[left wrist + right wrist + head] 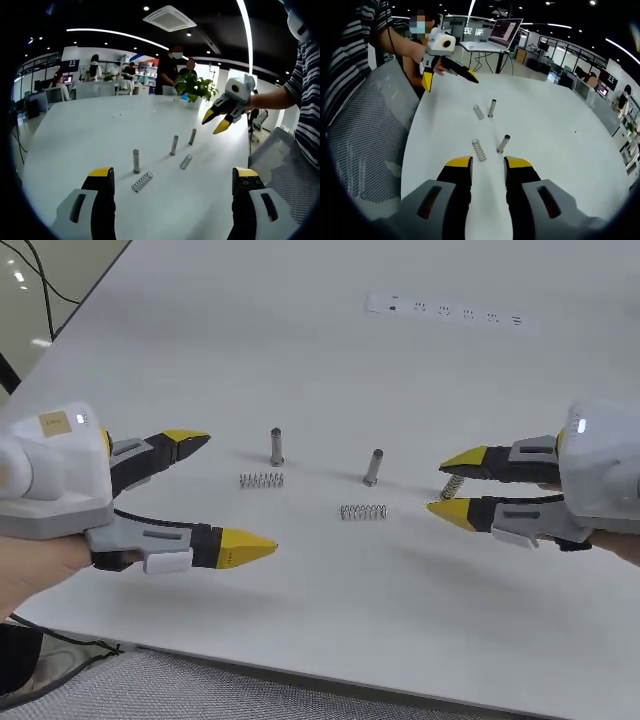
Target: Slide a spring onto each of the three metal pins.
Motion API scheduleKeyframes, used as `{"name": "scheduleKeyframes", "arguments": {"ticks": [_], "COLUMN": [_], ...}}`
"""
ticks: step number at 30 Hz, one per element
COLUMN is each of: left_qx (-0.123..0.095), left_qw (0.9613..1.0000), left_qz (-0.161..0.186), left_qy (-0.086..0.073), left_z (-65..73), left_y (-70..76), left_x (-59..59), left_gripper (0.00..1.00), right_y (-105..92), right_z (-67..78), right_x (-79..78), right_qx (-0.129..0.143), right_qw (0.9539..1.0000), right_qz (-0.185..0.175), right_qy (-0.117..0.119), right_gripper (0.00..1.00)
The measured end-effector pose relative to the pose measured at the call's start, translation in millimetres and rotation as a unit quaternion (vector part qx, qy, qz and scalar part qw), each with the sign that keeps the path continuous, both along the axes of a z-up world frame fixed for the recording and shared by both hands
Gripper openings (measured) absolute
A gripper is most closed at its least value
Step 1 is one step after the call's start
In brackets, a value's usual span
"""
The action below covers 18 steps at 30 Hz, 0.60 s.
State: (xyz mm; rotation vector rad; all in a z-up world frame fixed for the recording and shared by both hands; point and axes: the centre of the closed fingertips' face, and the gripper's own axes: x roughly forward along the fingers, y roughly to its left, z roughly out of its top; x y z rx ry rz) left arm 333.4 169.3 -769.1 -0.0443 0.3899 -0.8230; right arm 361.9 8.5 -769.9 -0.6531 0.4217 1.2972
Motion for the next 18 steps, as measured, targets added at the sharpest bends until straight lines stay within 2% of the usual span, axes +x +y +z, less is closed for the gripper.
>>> {"name": "scheduleKeyframes", "arguments": {"ticks": [5, 12, 18], "left_qx": [0.0, 0.001, 0.002], "left_qw": [1.0, 1.0, 1.0], "left_qz": [-0.001, -0.001, -0.001], "left_qy": [0.0, -0.001, -0.001], "left_z": [-0.1, 0.6, 0.3], "left_y": [0.1, 1.2, 2.7], "left_x": [-1.0, -0.9, -1.5], "left_gripper": [0.97, 0.97, 0.97], "right_y": [7.1, 19.8, 30.2], "right_z": [-7.2, -13.1, -20.2], "right_x": [-2.4, -2.5, -1.3], "right_qx": [-0.042, -0.058, -0.08], "right_qw": [0.9982, 0.9964, 0.9927], "right_qz": [0.038, 0.062, 0.09], "right_qy": [-0.018, -0.008, -0.01], "right_gripper": [0.26, 0.25, 0.25]}}
